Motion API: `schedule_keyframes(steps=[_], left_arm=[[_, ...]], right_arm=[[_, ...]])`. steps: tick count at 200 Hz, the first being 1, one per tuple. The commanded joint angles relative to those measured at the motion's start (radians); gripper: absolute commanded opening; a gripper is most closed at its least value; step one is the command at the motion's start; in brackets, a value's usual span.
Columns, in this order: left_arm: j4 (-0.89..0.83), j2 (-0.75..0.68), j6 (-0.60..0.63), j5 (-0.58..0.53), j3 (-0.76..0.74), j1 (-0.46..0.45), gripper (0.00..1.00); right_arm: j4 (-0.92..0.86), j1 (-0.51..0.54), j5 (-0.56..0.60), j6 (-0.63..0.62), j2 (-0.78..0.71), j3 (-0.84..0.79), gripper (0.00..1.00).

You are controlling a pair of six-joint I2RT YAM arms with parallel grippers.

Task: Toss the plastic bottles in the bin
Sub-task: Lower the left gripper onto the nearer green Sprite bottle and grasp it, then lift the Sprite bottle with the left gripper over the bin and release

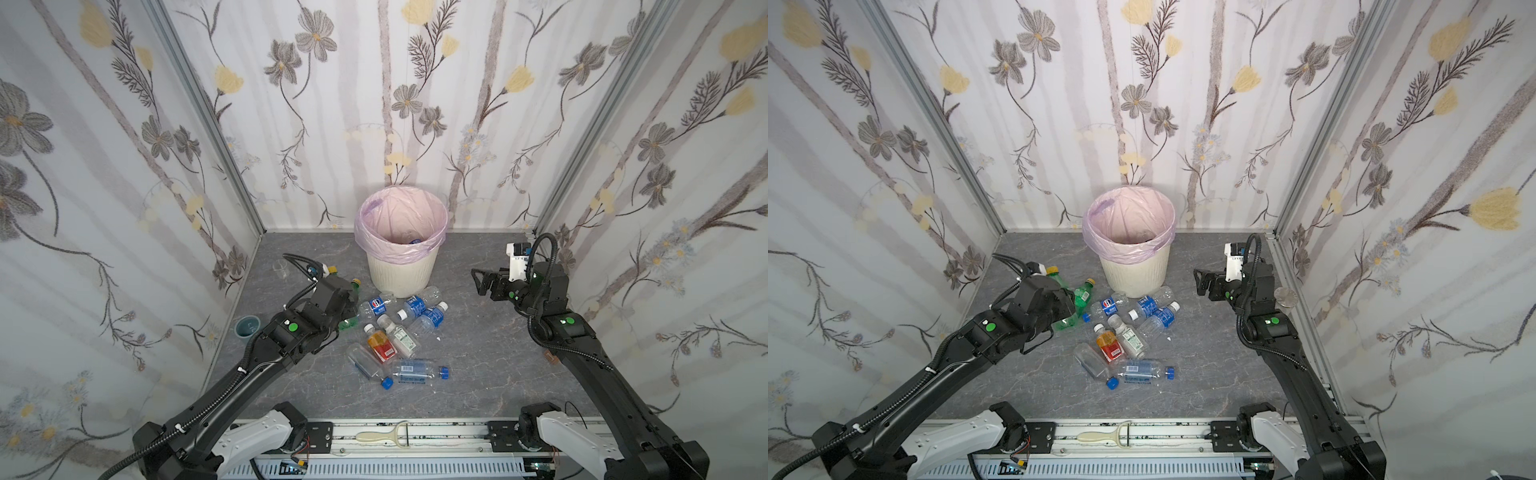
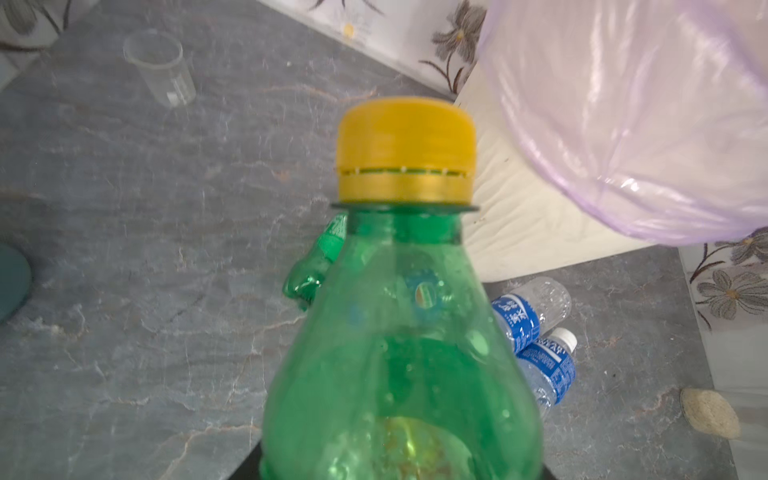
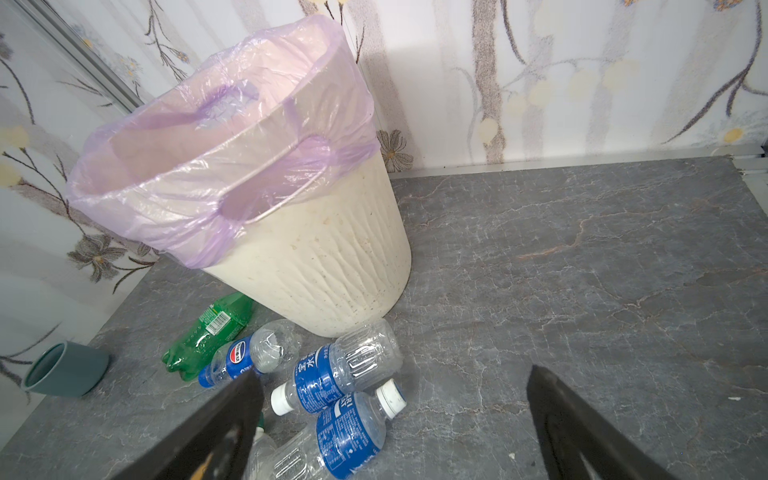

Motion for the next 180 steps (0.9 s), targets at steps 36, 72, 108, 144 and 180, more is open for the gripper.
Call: schedule_keyframes(steps=[36, 72, 108, 144, 180], left_arm=[[0.148, 0.045, 0.243, -0.005, 0.192, 0.08, 0.49], [0.256, 0.081, 0.344, 0.195, 0.283, 0.145, 0.52], [0.37, 0.123, 0.382, 0.345, 0.343, 0.178, 0.54], [0.49, 0.184, 0.399, 0.397, 0.416, 0.208, 0.53], [0.547, 0.51, 0.396, 0.533, 0.746, 0.226, 0.53]], right_arm=[[-0.036, 0.006, 0.061, 0.008, -0.017, -0.02, 0.98], [-0.048, 0.01, 0.077, 0.004, -0.032, -0.017, 0.98], [-0.064, 0.016, 0.08, -0.005, -0.04, -0.003, 0.98], [-0.08, 0.03, 0.092, -0.007, -0.055, 0.009, 0.97], [-0.091, 0.058, 0.113, 0.012, -0.073, 0.02, 0.97]])
